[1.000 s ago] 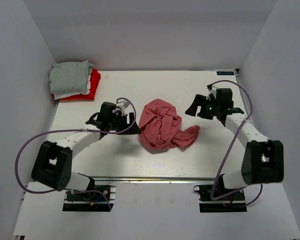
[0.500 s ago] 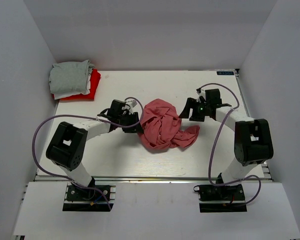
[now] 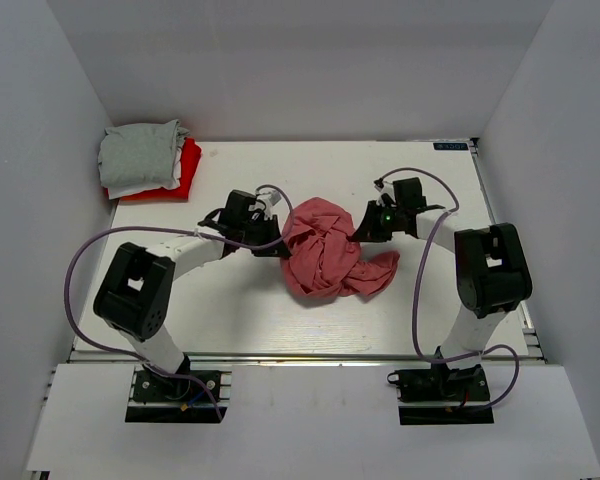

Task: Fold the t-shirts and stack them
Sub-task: Flatten out the tshirt

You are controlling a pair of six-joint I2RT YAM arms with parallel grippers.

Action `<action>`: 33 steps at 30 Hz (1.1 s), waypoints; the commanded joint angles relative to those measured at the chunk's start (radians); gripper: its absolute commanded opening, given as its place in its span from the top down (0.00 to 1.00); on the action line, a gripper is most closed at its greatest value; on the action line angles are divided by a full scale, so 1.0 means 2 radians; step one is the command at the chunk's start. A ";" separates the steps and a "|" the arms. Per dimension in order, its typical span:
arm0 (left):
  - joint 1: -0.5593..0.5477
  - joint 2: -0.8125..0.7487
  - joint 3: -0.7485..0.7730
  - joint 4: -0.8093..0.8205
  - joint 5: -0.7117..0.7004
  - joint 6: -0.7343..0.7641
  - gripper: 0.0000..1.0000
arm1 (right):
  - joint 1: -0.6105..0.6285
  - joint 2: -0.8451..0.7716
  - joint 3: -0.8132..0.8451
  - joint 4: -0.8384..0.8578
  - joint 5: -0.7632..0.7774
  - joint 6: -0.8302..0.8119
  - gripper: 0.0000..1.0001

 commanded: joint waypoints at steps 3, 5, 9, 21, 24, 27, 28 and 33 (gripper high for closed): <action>-0.002 -0.065 0.039 -0.052 -0.042 0.006 1.00 | 0.006 -0.005 0.022 0.005 -0.001 -0.001 1.00; -0.002 -0.086 0.055 -0.077 -0.077 0.012 1.00 | 0.006 -0.033 0.030 0.003 0.013 -0.007 1.00; -0.002 -0.123 0.110 -0.127 -0.143 0.023 1.00 | 0.003 -0.104 0.051 -0.015 0.112 -0.013 1.00; 0.008 -0.173 0.265 -0.201 -0.276 0.055 1.00 | 0.004 -0.312 0.105 -0.032 0.314 -0.040 1.00; 0.008 -0.173 0.316 -0.207 -0.281 0.069 1.00 | 0.003 -0.333 0.144 -0.051 0.323 -0.054 1.00; 0.008 -0.179 0.357 -0.201 -0.272 0.084 1.00 | 0.002 -0.353 0.184 -0.062 0.325 -0.072 1.00; 0.008 -0.185 0.378 -0.196 -0.271 0.093 1.00 | 0.003 -0.363 0.191 -0.063 0.323 -0.075 1.00; 0.002 -0.214 0.421 -0.154 -0.242 0.126 1.00 | 0.004 -0.381 0.273 -0.075 0.320 -0.103 1.00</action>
